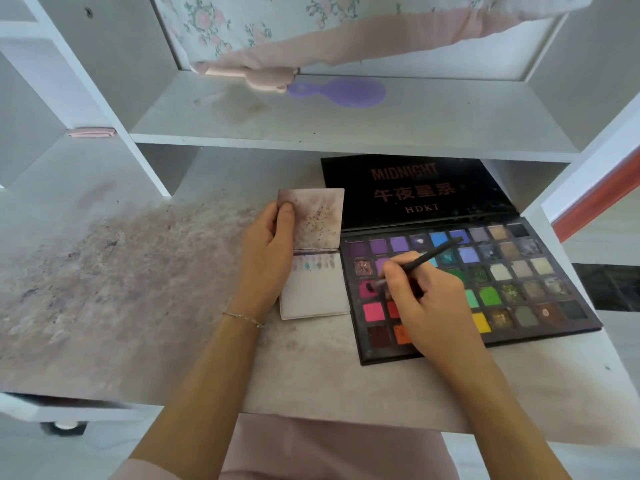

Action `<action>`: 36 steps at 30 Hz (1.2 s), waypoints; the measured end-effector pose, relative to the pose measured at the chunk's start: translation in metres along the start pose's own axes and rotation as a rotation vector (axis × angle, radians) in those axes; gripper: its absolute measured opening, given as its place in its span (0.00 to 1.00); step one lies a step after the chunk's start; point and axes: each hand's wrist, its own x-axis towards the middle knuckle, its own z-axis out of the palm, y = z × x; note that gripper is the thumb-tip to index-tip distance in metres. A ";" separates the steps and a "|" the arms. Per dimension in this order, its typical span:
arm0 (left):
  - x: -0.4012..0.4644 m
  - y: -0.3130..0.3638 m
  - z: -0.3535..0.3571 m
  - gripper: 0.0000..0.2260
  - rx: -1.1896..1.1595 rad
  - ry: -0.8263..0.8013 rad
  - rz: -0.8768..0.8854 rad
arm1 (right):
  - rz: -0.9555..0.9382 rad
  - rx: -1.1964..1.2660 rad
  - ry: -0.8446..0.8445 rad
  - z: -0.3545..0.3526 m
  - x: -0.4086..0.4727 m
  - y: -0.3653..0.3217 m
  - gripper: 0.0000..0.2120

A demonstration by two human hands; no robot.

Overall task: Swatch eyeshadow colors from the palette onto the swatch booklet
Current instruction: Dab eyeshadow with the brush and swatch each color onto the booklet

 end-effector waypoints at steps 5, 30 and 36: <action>0.001 0.000 0.000 0.13 0.012 -0.011 -0.013 | -0.005 0.015 0.014 -0.001 0.000 -0.001 0.07; 0.012 0.006 -0.047 0.17 0.143 -0.166 0.041 | 0.142 0.366 -0.064 0.042 0.019 -0.032 0.05; 0.012 -0.001 -0.049 0.07 0.291 -0.176 0.097 | 0.121 0.244 -0.051 0.059 0.021 -0.036 0.05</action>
